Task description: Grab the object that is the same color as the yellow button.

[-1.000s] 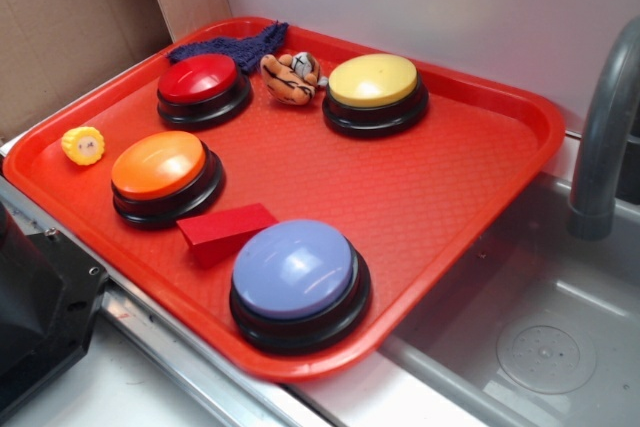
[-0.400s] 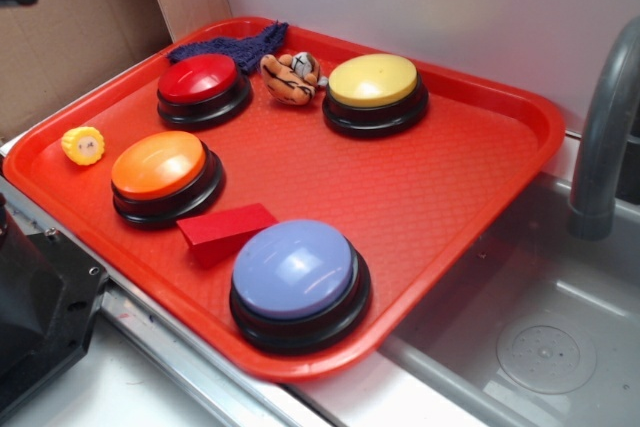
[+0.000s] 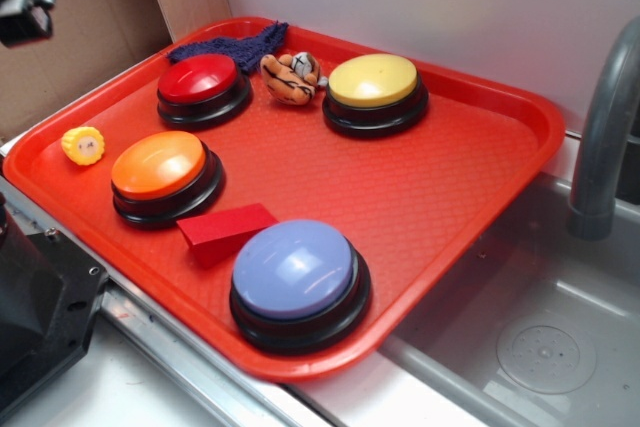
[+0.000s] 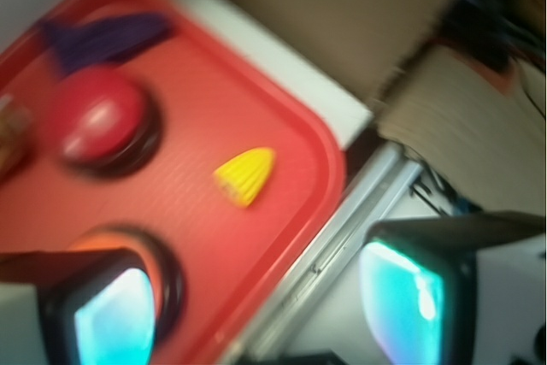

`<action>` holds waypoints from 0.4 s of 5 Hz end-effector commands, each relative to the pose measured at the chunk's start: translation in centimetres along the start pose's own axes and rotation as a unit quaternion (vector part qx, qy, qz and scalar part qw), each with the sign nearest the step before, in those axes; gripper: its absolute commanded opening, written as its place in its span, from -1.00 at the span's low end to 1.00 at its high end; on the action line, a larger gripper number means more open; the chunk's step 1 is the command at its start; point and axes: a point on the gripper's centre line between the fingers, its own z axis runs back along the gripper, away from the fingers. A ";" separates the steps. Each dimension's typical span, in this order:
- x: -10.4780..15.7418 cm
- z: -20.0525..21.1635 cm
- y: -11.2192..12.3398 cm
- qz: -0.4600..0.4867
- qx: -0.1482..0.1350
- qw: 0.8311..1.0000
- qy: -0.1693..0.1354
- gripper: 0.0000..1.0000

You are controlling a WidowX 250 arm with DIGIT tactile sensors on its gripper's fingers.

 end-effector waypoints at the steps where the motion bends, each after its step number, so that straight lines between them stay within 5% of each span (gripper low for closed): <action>1: 0.9 -4.2 -1.0 0.109 0.039 0.993 -0.020 1.00; 2: 1.1 -5.8 -0.4 0.123 0.053 0.991 -0.016 1.00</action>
